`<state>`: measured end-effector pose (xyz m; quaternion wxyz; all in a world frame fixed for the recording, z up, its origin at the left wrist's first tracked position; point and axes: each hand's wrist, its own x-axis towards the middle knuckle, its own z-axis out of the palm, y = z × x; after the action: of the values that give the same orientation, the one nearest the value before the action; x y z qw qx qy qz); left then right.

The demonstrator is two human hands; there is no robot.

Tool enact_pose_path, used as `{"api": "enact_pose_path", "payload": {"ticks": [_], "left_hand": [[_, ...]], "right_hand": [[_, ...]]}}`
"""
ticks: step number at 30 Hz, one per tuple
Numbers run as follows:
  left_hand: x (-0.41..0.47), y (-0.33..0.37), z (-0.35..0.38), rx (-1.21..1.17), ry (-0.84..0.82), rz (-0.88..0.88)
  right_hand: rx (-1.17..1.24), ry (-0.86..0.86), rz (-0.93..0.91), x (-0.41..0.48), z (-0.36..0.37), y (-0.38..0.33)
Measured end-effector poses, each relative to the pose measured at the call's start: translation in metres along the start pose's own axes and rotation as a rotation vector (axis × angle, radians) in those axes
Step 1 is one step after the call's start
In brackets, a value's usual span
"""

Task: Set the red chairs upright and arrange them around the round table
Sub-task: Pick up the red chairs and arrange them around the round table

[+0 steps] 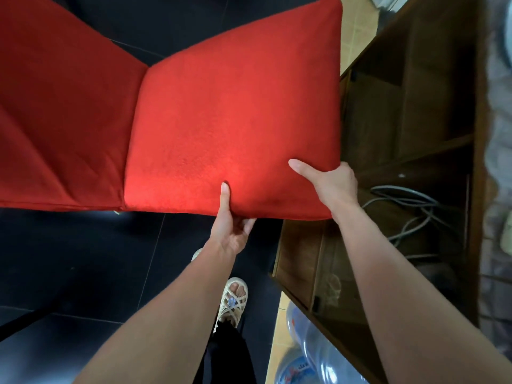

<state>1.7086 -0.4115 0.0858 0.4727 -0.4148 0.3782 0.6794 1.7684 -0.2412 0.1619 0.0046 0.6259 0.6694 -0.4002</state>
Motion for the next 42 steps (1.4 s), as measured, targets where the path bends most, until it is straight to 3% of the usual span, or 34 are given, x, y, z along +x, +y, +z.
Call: {"api": "enact_pose_path", "payload": {"ticks": [3, 9, 17, 26, 33, 42], "left_hand": [[-0.010, 0.007, -0.008, -0.011, 0.009, 0.023], [-0.041, 0.018, -0.006, -0.078, 0.024, 0.045], [-0.089, 0.022, 0.019, -0.219, -0.022, 0.084], [-0.134, 0.042, 0.013, -0.234, 0.067, 0.181], [-0.161, 0.058, -0.005, -0.275, 0.091, 0.235], [-0.190, 0.045, 0.016, -0.264, 0.167, 0.264]], "right_hand": [[0.094, -0.109, -0.043, -0.006, -0.006, -0.015], [0.186, -0.148, -0.085, -0.029, -0.001, -0.034], [0.193, -0.192, -0.152, -0.062, 0.008, -0.063], [0.205, -0.279, -0.233, -0.107, 0.014, -0.090], [0.414, -0.388, -0.170, -0.132, 0.024, -0.113], [0.364, -0.391, -0.150, -0.147, 0.019, -0.112]]}}
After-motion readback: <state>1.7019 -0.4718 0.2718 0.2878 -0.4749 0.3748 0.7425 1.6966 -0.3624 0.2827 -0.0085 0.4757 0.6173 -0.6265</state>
